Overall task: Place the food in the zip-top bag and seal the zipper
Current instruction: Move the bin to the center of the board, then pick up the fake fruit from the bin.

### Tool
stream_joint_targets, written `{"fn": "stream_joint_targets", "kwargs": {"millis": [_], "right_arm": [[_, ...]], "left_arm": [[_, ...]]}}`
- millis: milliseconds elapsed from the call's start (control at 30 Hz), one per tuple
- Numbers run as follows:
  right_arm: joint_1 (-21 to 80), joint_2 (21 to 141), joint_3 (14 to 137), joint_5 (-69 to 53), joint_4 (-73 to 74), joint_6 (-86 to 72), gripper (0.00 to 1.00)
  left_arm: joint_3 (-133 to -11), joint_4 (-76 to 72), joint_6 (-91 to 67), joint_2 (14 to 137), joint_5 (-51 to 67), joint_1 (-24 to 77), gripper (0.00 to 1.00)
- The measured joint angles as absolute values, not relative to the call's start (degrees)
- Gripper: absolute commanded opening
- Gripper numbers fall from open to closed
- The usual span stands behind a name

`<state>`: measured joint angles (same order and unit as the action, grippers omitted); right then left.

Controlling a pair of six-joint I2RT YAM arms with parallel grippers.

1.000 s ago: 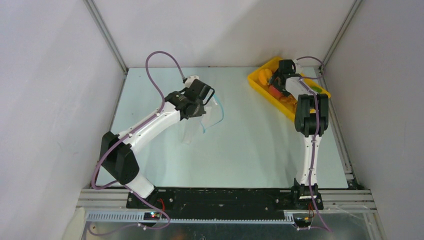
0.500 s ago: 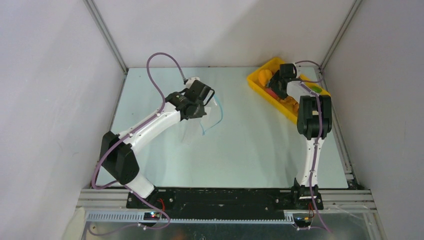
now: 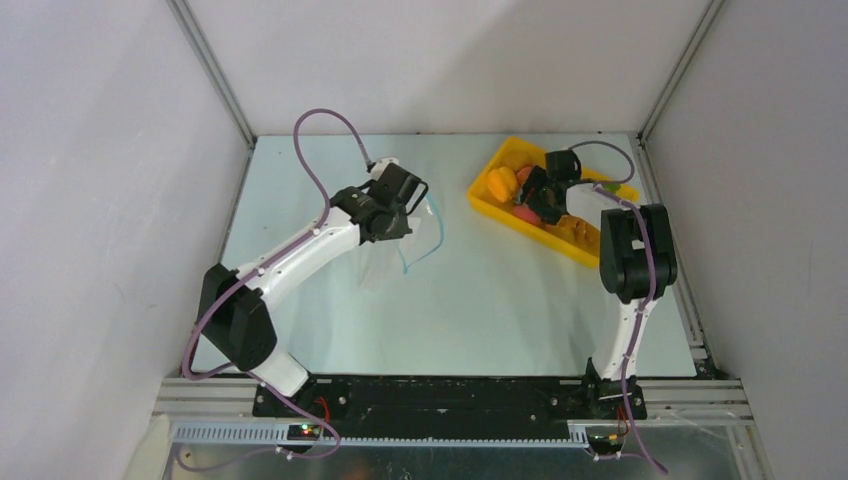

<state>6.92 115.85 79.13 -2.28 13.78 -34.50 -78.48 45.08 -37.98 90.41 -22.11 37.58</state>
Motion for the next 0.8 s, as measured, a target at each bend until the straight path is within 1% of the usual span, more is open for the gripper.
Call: {"fn": "stream_joint_targets", "kwargs": {"millis": [167,333,533,700,800], "right_arm": [[12.1,109.5,71.6,-1.3,15.5,-32.7,0.34],[16.5,102.4,66.8,2.4,17.7,-31.7,0.34],[18.2,90.5,63.5,6.3,15.4,-29.7,0.33],[22.3,80.8,59.2,4.1,9.7,-27.3,0.32],[25.2,77.6,57.8,-0.3,6.7,-27.0,0.32]], "left_arm": [[-78.5,45.1,-38.0,89.4,-22.0,37.6,0.0],[-78.5,45.1,-38.0,88.5,-21.8,37.6,0.0],[-78.5,45.1,-38.2,88.2,-21.1,37.9,0.0],[-78.5,45.1,-39.1,88.1,-20.5,38.2,0.0],[-78.3,45.0,-39.3,88.0,-20.1,38.4,0.0]]}}
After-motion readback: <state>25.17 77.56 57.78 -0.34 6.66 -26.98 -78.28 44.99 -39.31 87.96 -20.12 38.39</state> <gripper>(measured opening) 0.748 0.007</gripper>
